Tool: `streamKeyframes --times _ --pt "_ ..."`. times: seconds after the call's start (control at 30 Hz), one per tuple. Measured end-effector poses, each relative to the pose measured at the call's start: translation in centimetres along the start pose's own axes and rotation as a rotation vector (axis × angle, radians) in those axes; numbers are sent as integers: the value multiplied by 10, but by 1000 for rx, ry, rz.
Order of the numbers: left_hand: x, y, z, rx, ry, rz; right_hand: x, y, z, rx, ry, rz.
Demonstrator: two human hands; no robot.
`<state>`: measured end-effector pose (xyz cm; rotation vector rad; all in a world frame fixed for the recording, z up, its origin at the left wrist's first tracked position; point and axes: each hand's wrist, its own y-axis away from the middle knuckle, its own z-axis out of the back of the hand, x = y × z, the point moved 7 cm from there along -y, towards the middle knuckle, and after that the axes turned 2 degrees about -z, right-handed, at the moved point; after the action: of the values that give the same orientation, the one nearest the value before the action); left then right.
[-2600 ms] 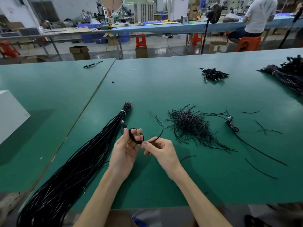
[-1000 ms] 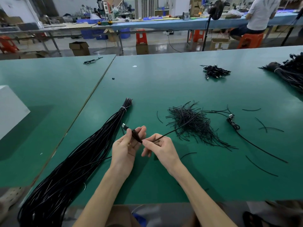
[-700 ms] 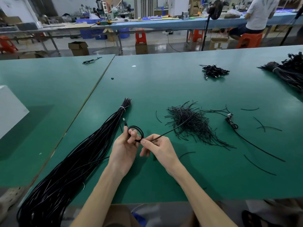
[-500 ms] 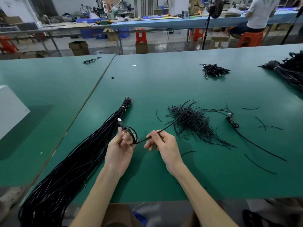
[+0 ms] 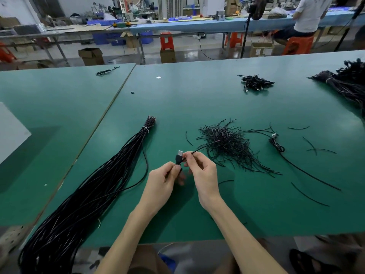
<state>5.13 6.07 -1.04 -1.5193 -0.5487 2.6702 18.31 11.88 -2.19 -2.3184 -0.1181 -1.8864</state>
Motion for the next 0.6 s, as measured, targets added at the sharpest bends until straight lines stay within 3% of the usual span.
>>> streamKeyframes --times 0.13,0.3,0.5,0.6 --pt "4 -2 1 -49 -100 0 2 2 -2 10 -141 -15" --pt "10 -3 8 -112 -4 62 2 2 -5 41 -125 -13" --pt "13 -2 12 -120 381 129 -7 -2 8 -106 -117 -56" --pt "31 -2 24 -300 900 319 -11 -4 9 -118 -91 -80"
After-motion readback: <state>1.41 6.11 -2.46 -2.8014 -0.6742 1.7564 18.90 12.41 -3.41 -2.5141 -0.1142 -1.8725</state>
